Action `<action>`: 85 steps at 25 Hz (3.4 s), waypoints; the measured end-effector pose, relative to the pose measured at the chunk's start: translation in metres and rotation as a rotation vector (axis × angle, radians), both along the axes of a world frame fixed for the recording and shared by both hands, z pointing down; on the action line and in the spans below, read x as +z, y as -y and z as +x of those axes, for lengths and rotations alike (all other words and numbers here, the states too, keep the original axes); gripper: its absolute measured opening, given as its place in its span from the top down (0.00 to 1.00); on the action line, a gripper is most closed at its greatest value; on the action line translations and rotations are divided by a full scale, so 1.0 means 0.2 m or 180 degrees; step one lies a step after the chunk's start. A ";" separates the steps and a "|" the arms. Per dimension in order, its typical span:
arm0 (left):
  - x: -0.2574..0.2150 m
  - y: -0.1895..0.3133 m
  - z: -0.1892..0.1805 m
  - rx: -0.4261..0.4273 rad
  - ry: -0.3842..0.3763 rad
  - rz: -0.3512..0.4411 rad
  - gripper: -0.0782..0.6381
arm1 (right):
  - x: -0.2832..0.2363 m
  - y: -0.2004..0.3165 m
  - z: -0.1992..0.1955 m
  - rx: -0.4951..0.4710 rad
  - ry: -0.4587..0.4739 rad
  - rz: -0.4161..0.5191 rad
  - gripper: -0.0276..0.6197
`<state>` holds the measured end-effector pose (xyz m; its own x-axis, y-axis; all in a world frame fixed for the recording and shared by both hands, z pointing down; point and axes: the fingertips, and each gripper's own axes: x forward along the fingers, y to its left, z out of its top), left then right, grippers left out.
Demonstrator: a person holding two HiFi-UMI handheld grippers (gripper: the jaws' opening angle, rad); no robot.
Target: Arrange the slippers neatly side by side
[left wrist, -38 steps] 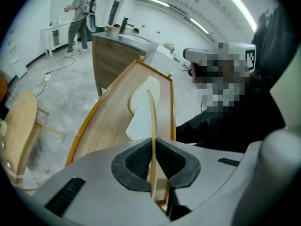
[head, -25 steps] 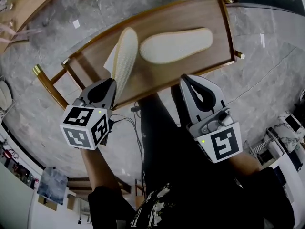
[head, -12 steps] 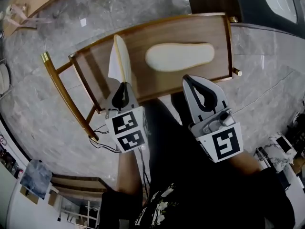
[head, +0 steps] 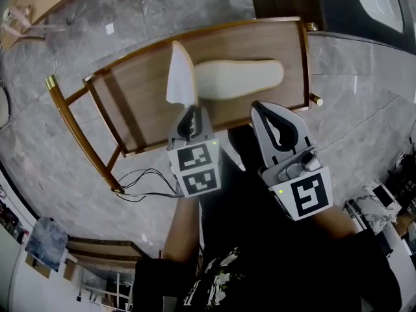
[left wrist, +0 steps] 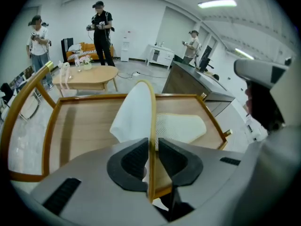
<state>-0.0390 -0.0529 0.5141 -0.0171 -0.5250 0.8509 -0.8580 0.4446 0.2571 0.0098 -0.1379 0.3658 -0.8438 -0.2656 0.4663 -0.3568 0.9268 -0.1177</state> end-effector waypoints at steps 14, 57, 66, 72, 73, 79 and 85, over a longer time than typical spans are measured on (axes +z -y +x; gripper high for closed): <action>-0.01 0.05 0.08 0.0189 -0.0121 0.0046 0.74 | 0.19 0.17 0.17 -0.0396 -0.0227 -0.0344 0.89; 0.35 -0.12 0.05 -0.0175 -0.0666 -0.0344 0.75 | 0.91 0.20 0.14 -0.1953 -0.2111 -0.1337 0.88; 0.35 -0.08 0.01 -0.0950 -0.1180 -0.0120 0.75 | 0.66 0.50 0.36 -0.0128 -0.1885 -0.0713 0.91; 0.33 0.02 0.07 -0.1342 -0.1880 0.0097 0.73 | 0.59 0.53 0.50 0.0686 -0.2022 -0.0091 0.91; 0.32 0.04 0.09 -0.1360 -0.1987 0.0125 0.73 | 0.60 0.52 0.52 0.0789 -0.2016 -0.0082 0.91; 0.26 0.10 0.15 -0.1100 -0.1946 0.0173 0.70 | 0.62 0.45 0.49 0.0867 -0.1914 -0.0122 0.91; 0.14 0.10 0.14 -0.0401 -0.1200 0.0192 0.68 | 0.65 0.28 0.36 0.0566 -0.1728 -0.0385 0.90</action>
